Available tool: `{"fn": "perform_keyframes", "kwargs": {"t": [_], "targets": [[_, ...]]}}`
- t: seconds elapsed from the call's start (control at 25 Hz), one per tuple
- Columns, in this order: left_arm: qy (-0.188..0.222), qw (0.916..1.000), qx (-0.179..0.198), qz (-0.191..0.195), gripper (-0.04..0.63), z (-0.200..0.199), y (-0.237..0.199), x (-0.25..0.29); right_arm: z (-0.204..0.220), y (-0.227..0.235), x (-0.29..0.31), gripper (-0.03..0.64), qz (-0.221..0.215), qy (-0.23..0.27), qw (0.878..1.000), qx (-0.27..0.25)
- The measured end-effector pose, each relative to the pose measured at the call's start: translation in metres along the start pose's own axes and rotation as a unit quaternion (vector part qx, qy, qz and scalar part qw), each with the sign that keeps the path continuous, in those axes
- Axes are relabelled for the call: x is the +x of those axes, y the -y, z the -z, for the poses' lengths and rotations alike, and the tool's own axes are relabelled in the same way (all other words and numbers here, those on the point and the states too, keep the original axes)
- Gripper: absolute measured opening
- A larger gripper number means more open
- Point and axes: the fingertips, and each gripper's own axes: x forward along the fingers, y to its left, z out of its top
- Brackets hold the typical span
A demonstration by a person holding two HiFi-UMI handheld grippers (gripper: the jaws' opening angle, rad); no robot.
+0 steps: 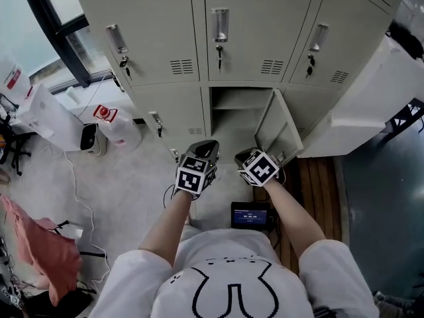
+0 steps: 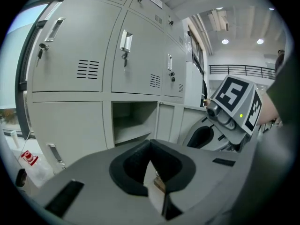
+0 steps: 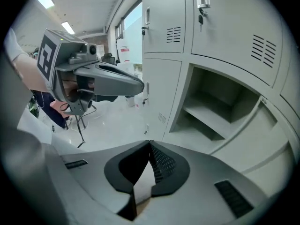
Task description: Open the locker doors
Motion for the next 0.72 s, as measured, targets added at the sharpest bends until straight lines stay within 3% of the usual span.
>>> {"fn": "perform_keyframes", "kwargs": {"t": [0.36, 0.72], "targets": [[0.014, 0.9983, -0.030, -0.048, 0.017, 0.015, -0.096, -0.056, -0.083, -0.047, 0.054, 0.009, 0.001, 0.031, 0.999, -0.043], [0.020, 0.9952, -0.061, -0.074, 0.017, 0.039, -0.177, -0.100, -0.166, -0.073, 0.103, 0.009, 0.034, 0.118, 0.992, -0.007]]}}
